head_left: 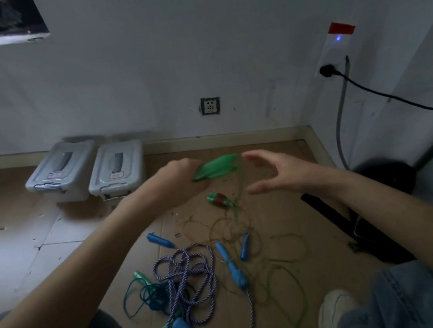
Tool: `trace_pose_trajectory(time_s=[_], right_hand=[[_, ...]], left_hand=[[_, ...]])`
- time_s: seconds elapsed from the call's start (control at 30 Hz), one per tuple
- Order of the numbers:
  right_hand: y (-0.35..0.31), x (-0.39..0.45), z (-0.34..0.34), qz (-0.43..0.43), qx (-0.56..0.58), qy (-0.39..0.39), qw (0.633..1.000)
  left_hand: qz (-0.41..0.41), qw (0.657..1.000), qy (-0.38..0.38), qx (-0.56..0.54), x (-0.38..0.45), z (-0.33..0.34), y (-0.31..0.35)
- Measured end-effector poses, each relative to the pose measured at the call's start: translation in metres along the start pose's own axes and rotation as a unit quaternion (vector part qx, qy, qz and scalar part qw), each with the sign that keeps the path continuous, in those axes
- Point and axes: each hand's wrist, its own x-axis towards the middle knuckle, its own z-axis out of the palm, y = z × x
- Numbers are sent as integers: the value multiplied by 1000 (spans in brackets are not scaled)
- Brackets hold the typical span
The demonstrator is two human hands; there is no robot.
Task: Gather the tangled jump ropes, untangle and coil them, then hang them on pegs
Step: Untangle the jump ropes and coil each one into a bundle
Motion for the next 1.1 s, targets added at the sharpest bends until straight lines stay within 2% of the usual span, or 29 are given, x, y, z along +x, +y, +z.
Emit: trace_pose_trajectory(time_s=[0.1,0.2,0.23,0.27,0.3,0.33,0.4,0.47,0.5,0.57,0.63,0.7,0.8,0.9,0.97,1.03,1.1], right_hand=[[-1,4,7,-38,168,-66,983],[-5,2,6,-5,241,-25,970],[-4,0,4,-9,178,1,984],[-4,-1,2,-27,53,30,998],[-5,-2,3,-57,-100,46,992],[-7,-3,8,-94,-235,41,966],[-12,-5,26,-162,-407,16,899],[-20,-6,43,-223,-471,-10,854],[-23,-5,47,-240,-475,-21,847],[-24,-5,44,-243,-462,-29,852],[-18,-5,34,-210,-398,-34,892],[-12,-5,23,-173,-271,-43,946],[-9,-9,13,-124,-106,-30,986],[-9,-13,16,-99,-21,28,994],[-11,-13,22,-116,-80,35,989],[-13,-16,27,-124,-141,33,982],[-17,-20,30,-124,-157,2,980]], left_hand=[[63,998,-25,-15,-2,-1,11],[18,999,22,-14,-3,-6,-4],[-17,999,39,5,-3,-5,-12],[-54,997,47,32,-3,-2,-20],[-85,994,43,62,-3,2,-24],[-105,990,29,87,-3,8,-25],[-101,988,-20,111,-2,25,-19],[-57,984,-88,145,-4,42,-5],[-22,980,-124,153,-6,50,2],[64,973,-180,131,-11,57,12],[123,971,-193,69,-15,53,18],[171,970,-171,-2,-20,45,21],[199,973,-89,-81,-25,38,24],[142,974,43,-170,-24,33,24],[71,970,103,-210,-19,30,18],[5,980,125,-152,-14,30,4],[-54,993,106,-18,-14,32,-11]])
